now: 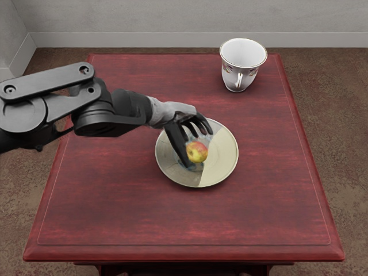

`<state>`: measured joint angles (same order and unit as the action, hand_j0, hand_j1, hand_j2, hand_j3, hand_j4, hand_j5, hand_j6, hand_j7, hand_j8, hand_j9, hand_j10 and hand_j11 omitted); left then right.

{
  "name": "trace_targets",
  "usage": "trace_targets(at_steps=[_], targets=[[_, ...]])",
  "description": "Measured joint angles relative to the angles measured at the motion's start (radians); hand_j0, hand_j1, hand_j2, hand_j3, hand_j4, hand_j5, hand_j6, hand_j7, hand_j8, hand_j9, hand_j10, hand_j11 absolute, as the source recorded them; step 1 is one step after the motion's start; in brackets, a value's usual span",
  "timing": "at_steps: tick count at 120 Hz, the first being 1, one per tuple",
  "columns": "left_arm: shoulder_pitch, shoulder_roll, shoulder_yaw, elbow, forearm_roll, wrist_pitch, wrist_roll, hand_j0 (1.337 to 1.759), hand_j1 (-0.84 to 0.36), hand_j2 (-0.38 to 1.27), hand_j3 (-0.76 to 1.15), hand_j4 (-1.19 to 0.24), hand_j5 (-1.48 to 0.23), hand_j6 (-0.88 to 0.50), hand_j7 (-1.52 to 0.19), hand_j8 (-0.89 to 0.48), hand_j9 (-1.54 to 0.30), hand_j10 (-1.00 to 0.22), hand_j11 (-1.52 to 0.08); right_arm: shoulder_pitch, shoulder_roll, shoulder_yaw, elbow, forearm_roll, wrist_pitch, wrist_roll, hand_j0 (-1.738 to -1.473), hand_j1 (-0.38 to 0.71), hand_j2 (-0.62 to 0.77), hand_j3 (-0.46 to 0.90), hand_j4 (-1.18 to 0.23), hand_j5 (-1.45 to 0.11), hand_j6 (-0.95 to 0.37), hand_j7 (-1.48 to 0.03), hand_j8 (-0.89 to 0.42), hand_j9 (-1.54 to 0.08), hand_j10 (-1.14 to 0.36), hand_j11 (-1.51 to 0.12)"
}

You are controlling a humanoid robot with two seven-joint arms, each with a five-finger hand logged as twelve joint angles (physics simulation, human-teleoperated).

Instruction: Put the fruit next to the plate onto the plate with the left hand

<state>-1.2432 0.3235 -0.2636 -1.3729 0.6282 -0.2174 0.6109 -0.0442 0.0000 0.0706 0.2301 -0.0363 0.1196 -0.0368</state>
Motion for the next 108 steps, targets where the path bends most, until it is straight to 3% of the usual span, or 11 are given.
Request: trace_targets(at_steps=[17, 38, 45, 59, 81, 108], targets=[[0.003, 0.116, -0.115, 0.000, -0.126, -0.192, 0.000, 1.656, 0.15, 0.08, 0.00, -0.17, -0.26, -0.10, -0.26, -0.11, -0.26, -0.18, -0.26, 0.000, 0.000, 0.000, 0.000, 0.000, 0.000, 0.000, -1.658, -0.33, 0.00, 0.00, -0.01, -0.02, -0.01, -0.02, -0.01, -0.02, -0.01, -0.02], [0.024, 0.270, -0.247, 0.003, -0.376, -0.356, 0.000, 1.657, 0.26, 0.03, 0.00, -0.08, -0.11, -0.05, -0.12, -0.05, -0.11, -0.08, -0.12, 0.000, 0.000, 0.000, 0.000, 0.000, 0.000, 0.000, -1.658, -0.33, 0.00, 0.00, -0.01, -0.02, -0.01, -0.02, -0.01, -0.02, -0.01, -0.02], [0.105, 0.379, -0.265, 0.005, -0.498, -0.372, 0.000, 1.657, 0.28, 0.03, 0.00, -0.06, -0.09, -0.04, -0.09, -0.04, -0.09, -0.06, -0.09, 0.000, 0.000, 0.000, 0.000, 0.000, 0.000, 0.000, -1.658, -0.33, 0.00, 0.00, -0.01, -0.02, -0.01, -0.02, -0.01, -0.02, -0.01, -0.02], [0.210, 0.499, -0.280, 0.008, -0.697, -0.387, 0.000, 1.658, 0.31, 0.01, 0.00, -0.04, -0.05, -0.02, -0.05, -0.03, -0.05, -0.04, -0.05, 0.000, 0.000, 0.000, 0.000, 0.000, 0.000, 0.000, -1.658, -0.33, 0.00, 0.00, -0.01, -0.02, -0.01, -0.02, -0.01, -0.02, -0.01, -0.02], [0.382, 0.651, -0.284, 0.014, -0.871, -0.393, 0.000, 1.658, 0.33, 0.01, 0.00, -0.02, -0.02, -0.01, -0.02, -0.01, -0.02, -0.02, -0.02, 0.000, 0.000, 0.000, 0.000, 0.000, 0.000, 0.000, -1.658, -0.33, 0.00, 0.00, -0.01, -0.02, -0.01, -0.02, -0.01, -0.02, -0.01, -0.02], [0.394, 0.772, -0.284, 0.043, -0.966, -0.394, 0.000, 1.658, 0.34, 0.00, 0.00, 0.00, -0.01, 0.00, -0.01, 0.00, -0.01, -0.01, -0.01, 0.000, 0.000, 0.000, 0.000, 0.000, 0.000, 0.000, -1.658, -0.33, 0.00, 0.00, -0.01, -0.02, -0.01, -0.02, -0.01, -0.02, -0.01, -0.02]])
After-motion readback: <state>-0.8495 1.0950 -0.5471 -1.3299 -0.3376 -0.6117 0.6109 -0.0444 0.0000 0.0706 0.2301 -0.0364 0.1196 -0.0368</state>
